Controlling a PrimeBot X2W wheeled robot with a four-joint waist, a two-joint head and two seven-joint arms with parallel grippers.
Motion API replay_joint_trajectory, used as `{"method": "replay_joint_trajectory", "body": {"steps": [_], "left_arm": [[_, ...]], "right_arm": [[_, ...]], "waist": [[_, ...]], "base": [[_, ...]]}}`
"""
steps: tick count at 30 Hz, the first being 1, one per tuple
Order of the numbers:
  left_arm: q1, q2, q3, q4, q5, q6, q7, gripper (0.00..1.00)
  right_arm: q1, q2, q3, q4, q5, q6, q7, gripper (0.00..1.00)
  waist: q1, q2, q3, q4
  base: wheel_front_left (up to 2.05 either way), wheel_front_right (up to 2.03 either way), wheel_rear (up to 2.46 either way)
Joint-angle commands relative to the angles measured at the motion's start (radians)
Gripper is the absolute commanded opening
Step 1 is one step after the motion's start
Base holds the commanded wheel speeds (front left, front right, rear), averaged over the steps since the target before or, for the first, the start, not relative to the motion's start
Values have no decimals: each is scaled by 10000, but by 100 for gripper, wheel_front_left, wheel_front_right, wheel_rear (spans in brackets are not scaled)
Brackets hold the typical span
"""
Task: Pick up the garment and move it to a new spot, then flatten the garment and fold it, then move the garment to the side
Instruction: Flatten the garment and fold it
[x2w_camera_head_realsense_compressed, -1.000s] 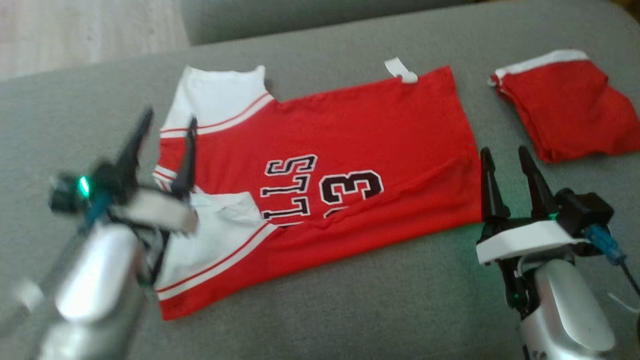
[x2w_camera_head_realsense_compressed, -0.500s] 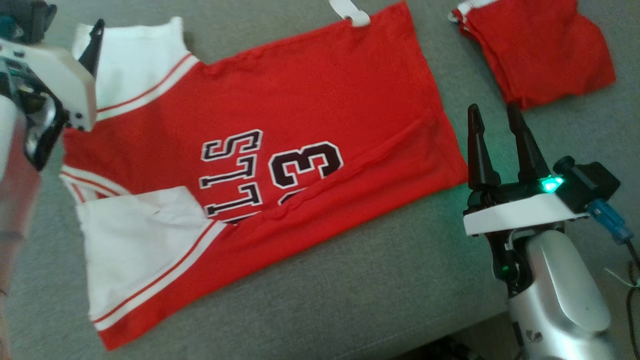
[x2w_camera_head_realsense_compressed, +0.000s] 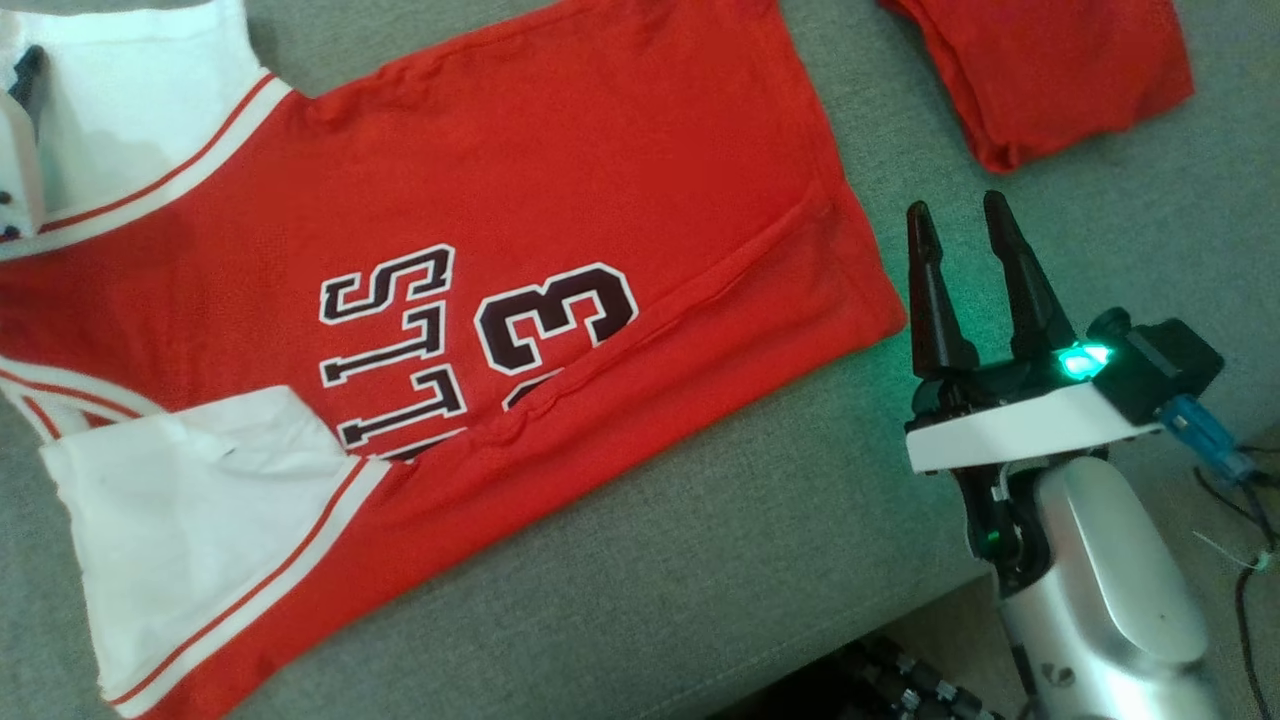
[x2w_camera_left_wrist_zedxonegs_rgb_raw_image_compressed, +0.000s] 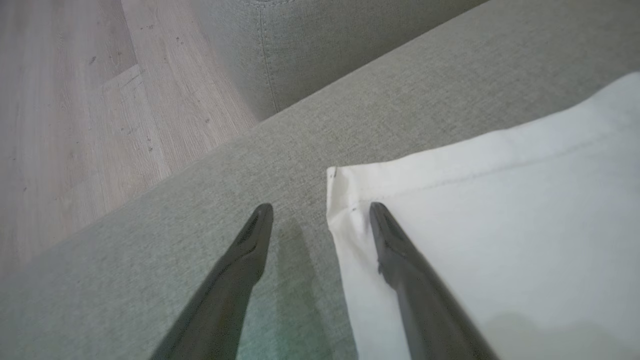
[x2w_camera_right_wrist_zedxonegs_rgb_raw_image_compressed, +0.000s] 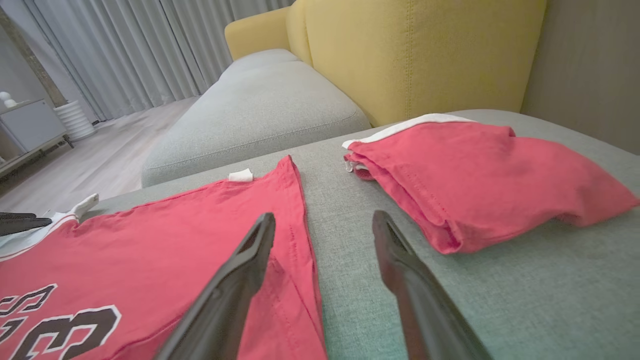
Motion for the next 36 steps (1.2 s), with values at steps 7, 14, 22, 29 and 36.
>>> {"method": "replay_joint_trajectory", "body": {"steps": [7, 14, 22, 29, 36], "left_arm": [[-572, 380, -298, -42, -649, 18, 334, 100], [-573, 373, -827, -214, -1492, 18, 1081, 0], [-552, -57, -960, -362, -1655, 18, -775, 0], [-163, -641, -1006, -1046, -1500, 30, -2923, 0], [733, -891, -1206, -2320, -1314, 238, -4057, 0]], "right_arm": [[-168, -30, 36, -249, 76, -9, -106, 100], [-342, -30, -110, -124, 43, -9, -106, 100], [-562, -29, -689, 145, -765, -9, -107, 100], [-837, -29, -1546, 567, -1571, -9, 27, 100], [-1127, -47, -2476, 141, -2397, -9, 780, 100]], "waist": [[0, 0, 186, -53], [0, 0, 137, 82], [0, 0, -594, 720], [0, 0, -1321, 1765], [0, 0, -1735, 2642]], "base": [[0, 0, 0], [0, 0, 0], [0, 0, 0], [0, 0, 0], [0, 0, 0]]}}
